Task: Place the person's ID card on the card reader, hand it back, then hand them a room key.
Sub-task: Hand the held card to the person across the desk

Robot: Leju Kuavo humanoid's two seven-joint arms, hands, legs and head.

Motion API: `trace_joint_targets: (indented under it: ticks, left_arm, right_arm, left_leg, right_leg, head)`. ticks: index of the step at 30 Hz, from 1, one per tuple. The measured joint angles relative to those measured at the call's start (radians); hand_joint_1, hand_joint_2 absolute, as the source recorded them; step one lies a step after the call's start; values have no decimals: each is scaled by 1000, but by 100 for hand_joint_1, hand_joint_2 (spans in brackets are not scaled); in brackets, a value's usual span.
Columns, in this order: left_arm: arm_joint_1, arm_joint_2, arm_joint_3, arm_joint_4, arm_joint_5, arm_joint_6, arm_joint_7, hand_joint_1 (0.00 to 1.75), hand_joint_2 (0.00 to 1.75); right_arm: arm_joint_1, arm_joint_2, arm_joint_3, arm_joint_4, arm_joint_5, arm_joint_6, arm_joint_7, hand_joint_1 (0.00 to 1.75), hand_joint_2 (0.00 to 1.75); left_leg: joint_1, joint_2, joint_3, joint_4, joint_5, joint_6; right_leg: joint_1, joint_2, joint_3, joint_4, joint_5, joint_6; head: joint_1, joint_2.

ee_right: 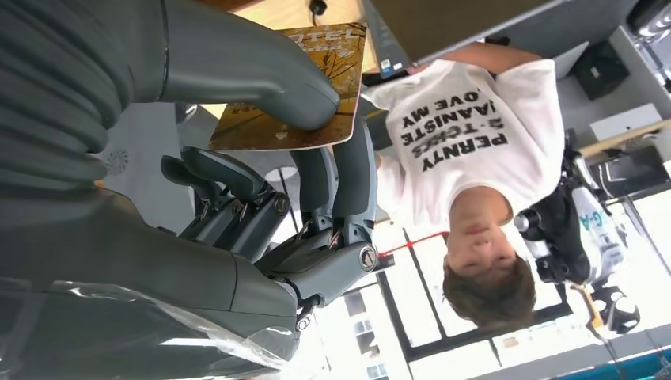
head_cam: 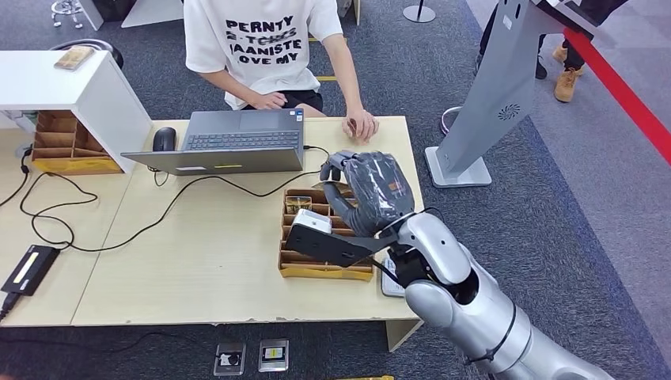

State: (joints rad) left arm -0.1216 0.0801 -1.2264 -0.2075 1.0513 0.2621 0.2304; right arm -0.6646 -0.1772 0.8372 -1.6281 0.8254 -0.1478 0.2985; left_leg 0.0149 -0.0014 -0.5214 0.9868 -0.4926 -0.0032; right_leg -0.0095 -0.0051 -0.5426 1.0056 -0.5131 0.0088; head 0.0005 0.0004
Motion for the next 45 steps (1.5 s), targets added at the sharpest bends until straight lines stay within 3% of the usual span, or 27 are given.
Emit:
trace_joint_targets:
  ticks: [11,31,45]
  left_arm:
    - [0,0,0,0,-8,4,12,0,0]
    - [-3,-1,-1,0,-30,-13,15,0,0]
    - [-3,-2,-4,0,-42,-15,15,0,0]
  right_arm:
    - [-124,49,15,67,-85,27,-14,175,175]
    - [-381,219,51,487,-154,43,-50,175,175]
    - [-474,277,51,744,-171,41,-42,175,175]
  left_leg:
    - [0,0,-1,0,0,0]
    - [0,-1,-1,0,0,0]
    - [0,-1,-1,0,0,0]
  right_leg:
    - [0,0,0,0,0,0]
    - [0,0,0,0,0,0]
    - [0,0,0,0,0,0]
  head:
    - [0,0]
    - [0,0]
    - [0,0]
